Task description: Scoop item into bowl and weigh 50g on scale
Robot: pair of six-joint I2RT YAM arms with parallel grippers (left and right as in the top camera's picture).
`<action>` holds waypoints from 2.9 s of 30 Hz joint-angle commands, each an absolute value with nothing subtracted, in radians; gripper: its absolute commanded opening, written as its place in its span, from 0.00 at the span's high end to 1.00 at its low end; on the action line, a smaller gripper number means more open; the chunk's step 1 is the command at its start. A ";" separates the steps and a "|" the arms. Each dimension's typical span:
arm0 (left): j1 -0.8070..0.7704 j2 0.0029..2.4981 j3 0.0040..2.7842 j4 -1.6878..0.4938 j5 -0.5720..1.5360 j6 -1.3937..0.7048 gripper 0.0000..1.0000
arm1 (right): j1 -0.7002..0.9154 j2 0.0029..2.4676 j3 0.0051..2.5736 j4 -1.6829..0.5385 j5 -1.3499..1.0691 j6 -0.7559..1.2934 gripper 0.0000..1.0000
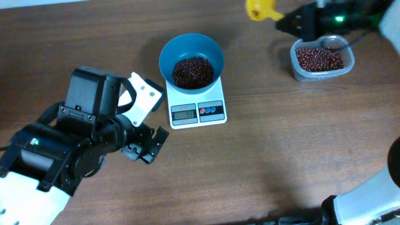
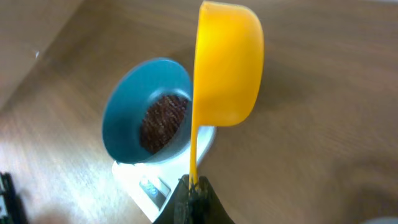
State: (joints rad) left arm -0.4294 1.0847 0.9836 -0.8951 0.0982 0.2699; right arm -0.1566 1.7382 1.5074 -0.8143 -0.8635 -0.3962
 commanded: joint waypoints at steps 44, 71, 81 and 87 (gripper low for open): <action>-0.426 1.083 0.981 -0.896 0.109 0.286 0.02 | 0.030 1.609 1.524 -0.731 0.651 -0.577 0.96; -0.425 1.083 0.981 -0.896 0.109 0.286 0.02 | -0.101 1.662 1.234 -0.845 0.012 -0.462 0.96; -0.425 1.083 0.981 -0.896 0.109 0.286 0.02 | -0.101 1.675 1.234 -0.826 -0.066 -0.449 0.96; -0.425 1.083 0.981 -0.896 0.109 0.286 0.02 | -0.227 1.675 1.234 -0.825 -0.268 -0.245 0.96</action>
State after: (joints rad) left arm -0.4294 1.0847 0.9829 -0.8948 0.0982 0.2699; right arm -0.1711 1.6638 1.2423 -0.8284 -0.1070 -0.2909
